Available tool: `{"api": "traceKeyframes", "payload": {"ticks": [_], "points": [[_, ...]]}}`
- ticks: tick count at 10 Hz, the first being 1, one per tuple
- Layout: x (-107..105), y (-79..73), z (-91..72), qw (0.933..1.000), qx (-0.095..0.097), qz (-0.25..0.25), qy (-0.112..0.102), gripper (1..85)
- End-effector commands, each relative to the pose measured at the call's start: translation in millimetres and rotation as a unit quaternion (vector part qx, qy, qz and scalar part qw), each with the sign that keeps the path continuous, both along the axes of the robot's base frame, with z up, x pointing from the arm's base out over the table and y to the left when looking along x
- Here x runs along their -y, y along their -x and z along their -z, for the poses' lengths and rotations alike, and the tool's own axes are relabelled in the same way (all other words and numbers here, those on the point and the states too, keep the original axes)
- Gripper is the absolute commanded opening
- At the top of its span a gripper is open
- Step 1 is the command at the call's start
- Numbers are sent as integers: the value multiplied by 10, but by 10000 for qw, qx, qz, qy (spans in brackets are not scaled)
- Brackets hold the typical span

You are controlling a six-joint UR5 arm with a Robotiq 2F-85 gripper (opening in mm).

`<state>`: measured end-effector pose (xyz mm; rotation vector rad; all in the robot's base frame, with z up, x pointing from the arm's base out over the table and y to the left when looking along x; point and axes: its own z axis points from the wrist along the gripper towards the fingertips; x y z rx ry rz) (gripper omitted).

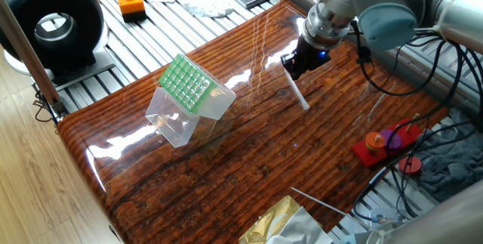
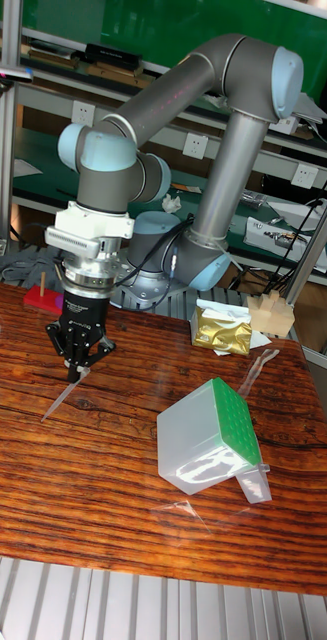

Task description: Insert a large pipette tip into the holder for large pipette tips

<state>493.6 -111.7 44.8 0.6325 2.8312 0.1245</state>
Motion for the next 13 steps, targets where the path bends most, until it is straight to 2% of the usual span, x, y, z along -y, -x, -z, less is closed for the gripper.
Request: {"api": "traceKeyframes", "payload": {"ticks": [1, 3, 6, 7, 8, 10, 13], "points": [[6, -29, -22, 10000, 59, -26, 11, 10], [132, -155, -59, 9990, 311, -146, 299, 10], [226, -154, -62, 9973, 303, -381, 555, 10], [333, -131, -63, 9948, 242, -562, 817, 10], [375, -111, -62, 9940, 197, -585, 905, 10], [316, -39, -35, 9955, 60, -550, 767, 10], [371, 0, -30, 9946, -23, -555, 871, 10]]}}
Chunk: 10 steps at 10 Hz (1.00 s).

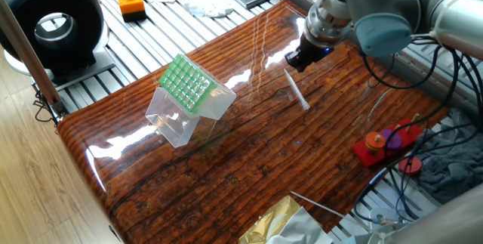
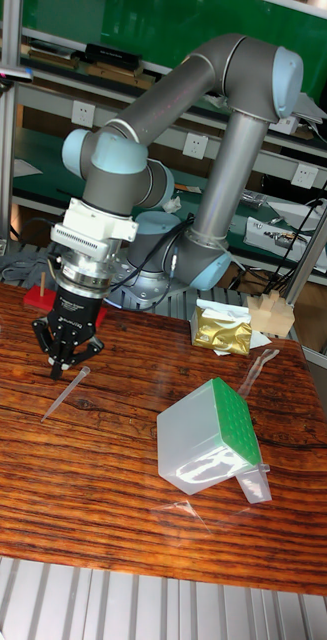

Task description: Insert a large pipette tip into the holder for large pipette tips

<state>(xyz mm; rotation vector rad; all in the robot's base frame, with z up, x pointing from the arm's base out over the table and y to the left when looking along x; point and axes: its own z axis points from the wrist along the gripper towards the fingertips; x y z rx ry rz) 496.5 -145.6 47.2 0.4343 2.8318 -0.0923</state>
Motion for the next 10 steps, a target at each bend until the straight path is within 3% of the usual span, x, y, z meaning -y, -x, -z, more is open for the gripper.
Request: {"api": "traceKeyframes", "payload": {"ticks": [1, 5, 8, 10], "points": [[13, 48, 1, 10000, -89, 43, -13, 10], [-78, 102, -5, 9990, -120, 352, -242, 10], [-16, 268, -49, 9984, -157, 492, -212, 10], [-10, 459, -77, 9980, -186, 539, -290, 10]]}}
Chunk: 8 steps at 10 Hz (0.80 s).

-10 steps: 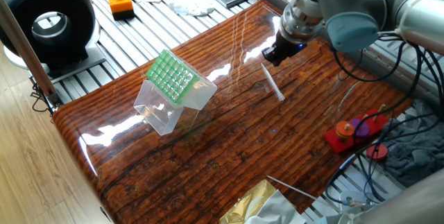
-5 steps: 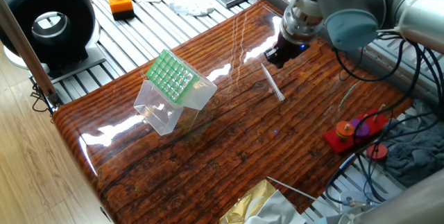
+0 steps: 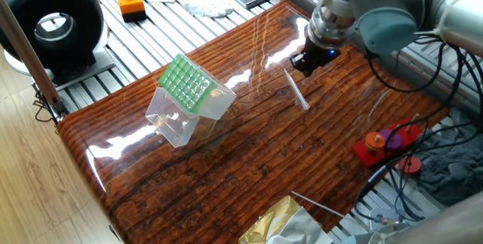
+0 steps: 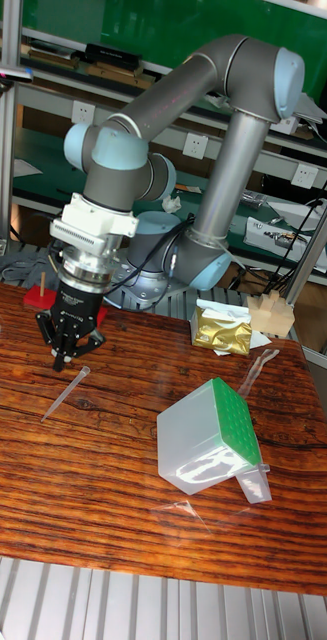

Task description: Insert a large pipette tip into the holder for large pipette tips

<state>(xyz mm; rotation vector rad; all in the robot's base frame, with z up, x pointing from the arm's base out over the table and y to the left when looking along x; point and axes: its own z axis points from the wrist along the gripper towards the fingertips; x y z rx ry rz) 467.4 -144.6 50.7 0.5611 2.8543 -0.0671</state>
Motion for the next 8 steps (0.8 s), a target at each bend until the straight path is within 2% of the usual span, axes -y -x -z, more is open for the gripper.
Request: {"api": "traceKeyframes", "payload": {"ticks": [1, 5, 7, 8], "points": [[-14, 240, -53, 9998, -10, 172, -82, 10], [34, 370, 53, 9995, -20, 301, -94, 10], [-117, 347, 101, 9982, -6, 525, -279, 10], [-163, 335, 138, 9982, 11, 569, -198, 10]]}}
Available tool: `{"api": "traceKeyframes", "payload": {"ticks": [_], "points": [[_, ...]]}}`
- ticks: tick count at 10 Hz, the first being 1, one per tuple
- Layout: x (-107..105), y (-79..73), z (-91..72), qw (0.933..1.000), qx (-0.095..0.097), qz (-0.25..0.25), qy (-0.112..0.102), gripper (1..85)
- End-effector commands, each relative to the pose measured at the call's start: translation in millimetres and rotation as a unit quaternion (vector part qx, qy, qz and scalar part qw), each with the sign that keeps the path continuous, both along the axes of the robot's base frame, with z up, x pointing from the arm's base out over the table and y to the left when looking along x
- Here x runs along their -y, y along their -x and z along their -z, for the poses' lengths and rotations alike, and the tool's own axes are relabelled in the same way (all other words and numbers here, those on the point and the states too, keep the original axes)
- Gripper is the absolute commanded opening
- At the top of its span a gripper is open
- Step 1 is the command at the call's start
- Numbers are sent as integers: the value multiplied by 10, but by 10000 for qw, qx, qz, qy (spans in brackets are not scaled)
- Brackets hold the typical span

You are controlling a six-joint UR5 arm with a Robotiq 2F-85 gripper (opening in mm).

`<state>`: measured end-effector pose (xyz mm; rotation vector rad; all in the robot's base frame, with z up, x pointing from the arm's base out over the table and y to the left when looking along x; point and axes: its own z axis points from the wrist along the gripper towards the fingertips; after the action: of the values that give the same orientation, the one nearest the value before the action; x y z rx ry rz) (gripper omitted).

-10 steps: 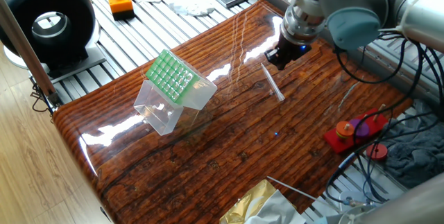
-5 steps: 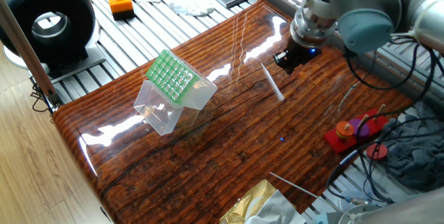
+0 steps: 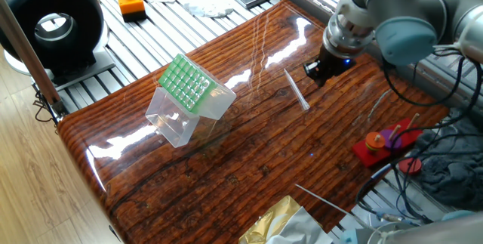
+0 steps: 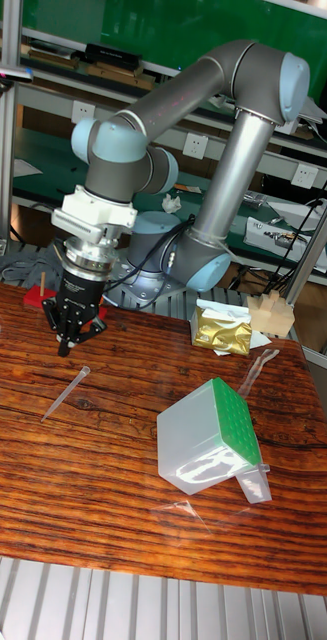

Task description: Insert a large pipette tip into the holder for large pipette tips

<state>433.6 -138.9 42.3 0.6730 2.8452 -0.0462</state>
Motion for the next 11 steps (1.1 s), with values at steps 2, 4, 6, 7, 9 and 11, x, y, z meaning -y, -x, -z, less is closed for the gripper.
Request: {"api": "traceKeyframes", "payload": {"ticks": [2, 4, 6, 7, 9, 11], "points": [[-148, 14, 75, 9997, -15, 229, 12, 10], [-161, -78, 37, 9992, 155, 377, 11, 10], [-158, -135, 18, 9987, 282, 416, 9, 10], [-157, -207, -6, 9984, 433, 376, 31, 10], [-265, -293, -27, 9968, 657, 439, -115, 10], [-328, -277, -1, 9963, 657, 528, -138, 10]]}}
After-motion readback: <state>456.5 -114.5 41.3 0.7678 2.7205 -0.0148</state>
